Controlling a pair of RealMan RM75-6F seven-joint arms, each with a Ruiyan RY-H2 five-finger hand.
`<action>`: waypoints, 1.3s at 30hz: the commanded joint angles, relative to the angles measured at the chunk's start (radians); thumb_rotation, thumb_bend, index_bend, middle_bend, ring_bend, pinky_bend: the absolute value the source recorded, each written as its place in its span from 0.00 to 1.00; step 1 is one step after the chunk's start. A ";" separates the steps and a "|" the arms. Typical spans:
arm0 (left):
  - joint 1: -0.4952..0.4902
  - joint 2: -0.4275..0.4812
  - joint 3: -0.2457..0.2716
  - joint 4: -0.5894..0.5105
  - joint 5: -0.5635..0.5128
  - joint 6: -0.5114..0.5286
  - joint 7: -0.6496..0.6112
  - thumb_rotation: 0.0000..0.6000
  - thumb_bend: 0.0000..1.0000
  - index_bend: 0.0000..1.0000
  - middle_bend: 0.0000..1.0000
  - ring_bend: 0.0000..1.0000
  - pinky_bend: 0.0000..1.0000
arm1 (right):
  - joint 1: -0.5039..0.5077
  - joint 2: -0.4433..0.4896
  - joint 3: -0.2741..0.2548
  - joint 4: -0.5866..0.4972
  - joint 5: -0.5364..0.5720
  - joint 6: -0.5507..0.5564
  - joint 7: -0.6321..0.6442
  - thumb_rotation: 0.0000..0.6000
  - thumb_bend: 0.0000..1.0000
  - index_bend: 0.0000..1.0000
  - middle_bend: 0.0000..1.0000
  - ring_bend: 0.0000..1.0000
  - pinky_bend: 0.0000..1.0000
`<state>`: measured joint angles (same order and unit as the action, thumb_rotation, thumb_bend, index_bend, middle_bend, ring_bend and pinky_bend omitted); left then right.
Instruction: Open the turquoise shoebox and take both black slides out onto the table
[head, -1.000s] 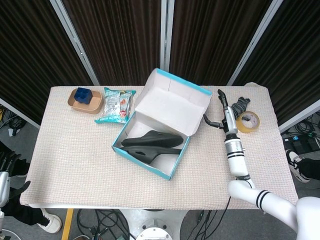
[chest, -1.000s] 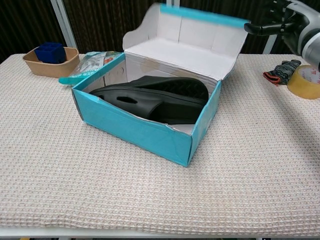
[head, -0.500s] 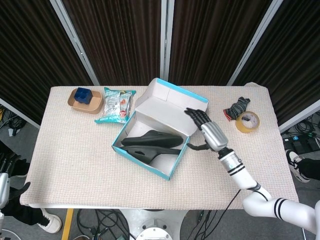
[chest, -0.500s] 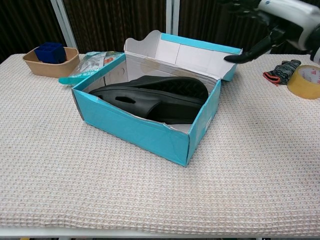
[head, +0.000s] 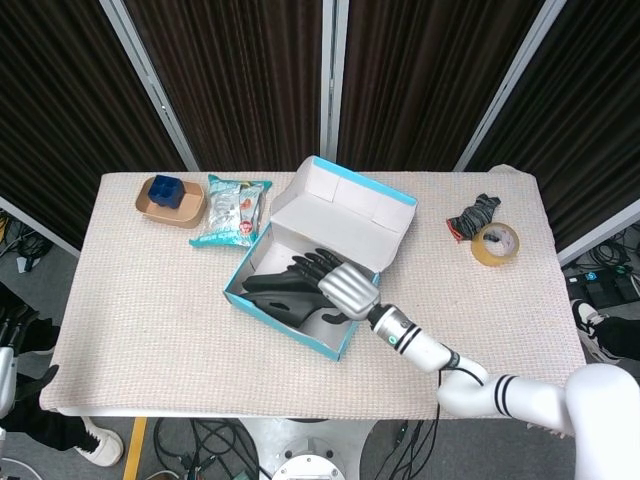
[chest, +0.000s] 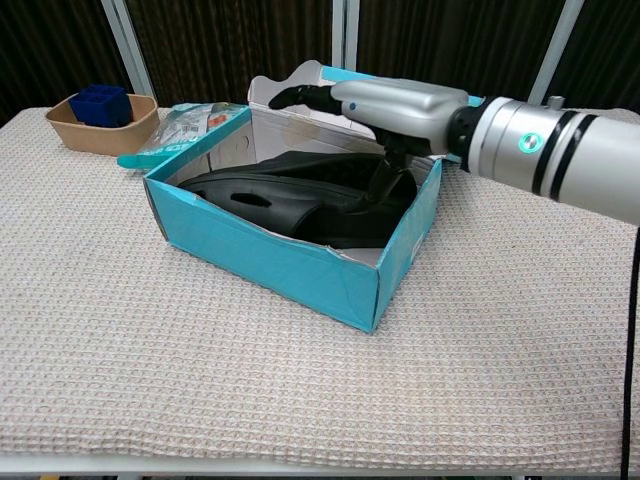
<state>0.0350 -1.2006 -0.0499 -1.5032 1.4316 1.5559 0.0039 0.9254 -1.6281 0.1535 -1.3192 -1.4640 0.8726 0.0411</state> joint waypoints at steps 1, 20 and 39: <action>-0.001 -0.003 0.000 0.005 -0.002 -0.003 -0.003 1.00 0.16 0.18 0.11 0.01 0.08 | 0.037 -0.080 0.019 0.093 0.020 -0.020 -0.061 1.00 0.08 0.00 0.00 0.00 0.00; 0.005 -0.017 0.001 0.034 -0.006 -0.004 -0.025 1.00 0.16 0.18 0.11 0.01 0.08 | 0.125 -0.314 0.026 0.393 -0.042 0.033 0.004 1.00 0.41 0.08 0.09 0.00 0.00; 0.003 -0.014 -0.004 0.039 -0.002 -0.004 -0.027 1.00 0.16 0.18 0.11 0.01 0.08 | 0.083 -0.264 0.039 0.495 -0.133 0.331 0.178 1.00 0.80 0.40 0.30 0.10 0.00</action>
<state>0.0382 -1.2146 -0.0536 -1.4642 1.4298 1.5521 -0.0235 1.0214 -1.9219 0.1858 -0.8017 -1.5967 1.1861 0.2084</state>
